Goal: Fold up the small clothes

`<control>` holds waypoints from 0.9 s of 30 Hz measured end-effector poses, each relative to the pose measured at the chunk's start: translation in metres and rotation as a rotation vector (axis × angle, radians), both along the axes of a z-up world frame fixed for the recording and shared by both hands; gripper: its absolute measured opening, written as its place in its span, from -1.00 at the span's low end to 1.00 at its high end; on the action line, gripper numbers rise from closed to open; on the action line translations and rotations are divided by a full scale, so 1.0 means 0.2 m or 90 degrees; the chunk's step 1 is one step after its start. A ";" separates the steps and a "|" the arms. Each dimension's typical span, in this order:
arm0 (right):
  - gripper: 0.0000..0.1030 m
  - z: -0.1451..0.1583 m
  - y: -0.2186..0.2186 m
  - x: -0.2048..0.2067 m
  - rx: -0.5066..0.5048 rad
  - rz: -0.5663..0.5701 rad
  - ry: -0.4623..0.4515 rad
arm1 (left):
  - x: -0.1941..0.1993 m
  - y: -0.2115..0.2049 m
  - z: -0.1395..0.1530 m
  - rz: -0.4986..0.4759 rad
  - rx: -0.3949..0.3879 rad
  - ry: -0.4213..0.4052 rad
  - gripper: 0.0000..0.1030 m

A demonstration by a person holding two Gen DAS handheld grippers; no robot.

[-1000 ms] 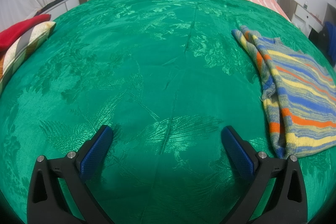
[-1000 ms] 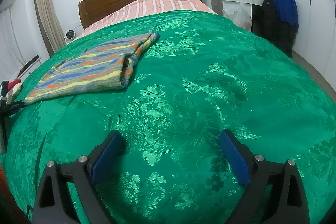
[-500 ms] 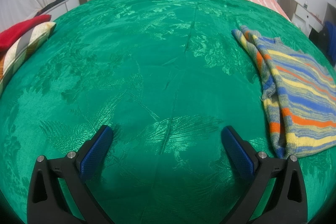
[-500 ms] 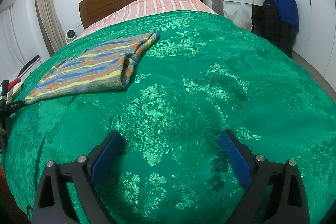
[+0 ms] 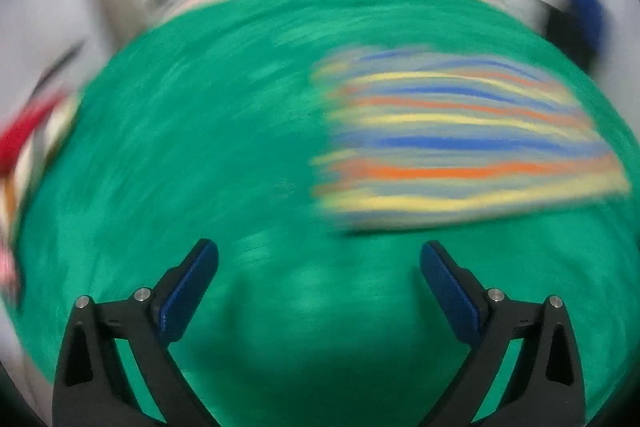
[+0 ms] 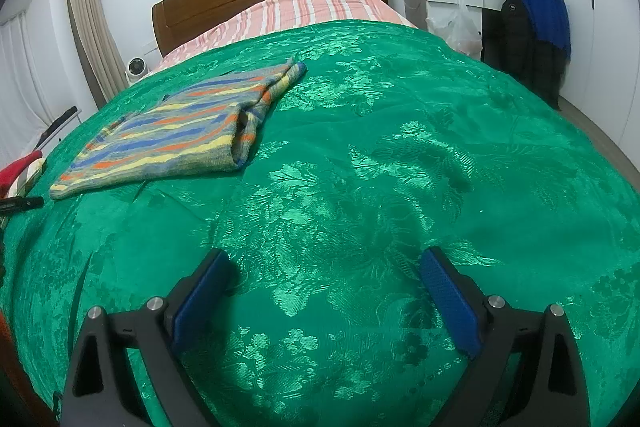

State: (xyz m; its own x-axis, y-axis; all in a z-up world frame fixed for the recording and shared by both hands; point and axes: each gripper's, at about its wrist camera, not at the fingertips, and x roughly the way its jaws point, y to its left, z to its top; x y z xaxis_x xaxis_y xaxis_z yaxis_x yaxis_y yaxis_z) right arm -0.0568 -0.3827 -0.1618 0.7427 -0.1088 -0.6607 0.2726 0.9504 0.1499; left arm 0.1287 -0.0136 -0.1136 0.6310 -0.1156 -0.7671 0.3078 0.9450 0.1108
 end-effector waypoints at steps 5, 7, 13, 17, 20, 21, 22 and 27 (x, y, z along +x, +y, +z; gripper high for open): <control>0.85 0.05 -0.05 0.00 0.048 -0.001 0.011 | -0.23 -0.75 0.00 -0.306 0.077 -0.044 0.96; 0.84 0.10 -0.11 -0.01 0.101 0.001 0.002 | -0.30 -1.02 -0.07 -0.399 0.109 -0.056 0.81; 0.69 0.31 -0.38 0.30 0.174 0.095 -0.005 | -0.18 -1.46 -0.23 -0.420 0.109 -0.045 0.33; 0.32 0.27 -0.60 0.83 0.313 0.178 0.052 | -0.15 -1.55 -0.25 -0.408 0.106 -0.050 -0.77; 0.24 0.15 -0.66 1.16 0.395 0.205 0.098 | -0.18 -1.56 -0.27 -0.414 0.113 -0.082 -0.87; 0.19 0.06 -0.66 1.28 0.444 0.204 0.125 | -0.18 -1.54 -0.26 -0.413 0.100 -0.082 -0.89; 0.00 0.01 -0.65 1.35 0.473 0.196 0.136 | -0.17 -1.51 -0.24 -0.412 0.072 -0.077 -0.90; -0.83 0.01 -0.50 1.53 0.453 0.200 0.121 | -0.06 -1.21 -0.06 -0.347 -0.096 -0.051 -0.92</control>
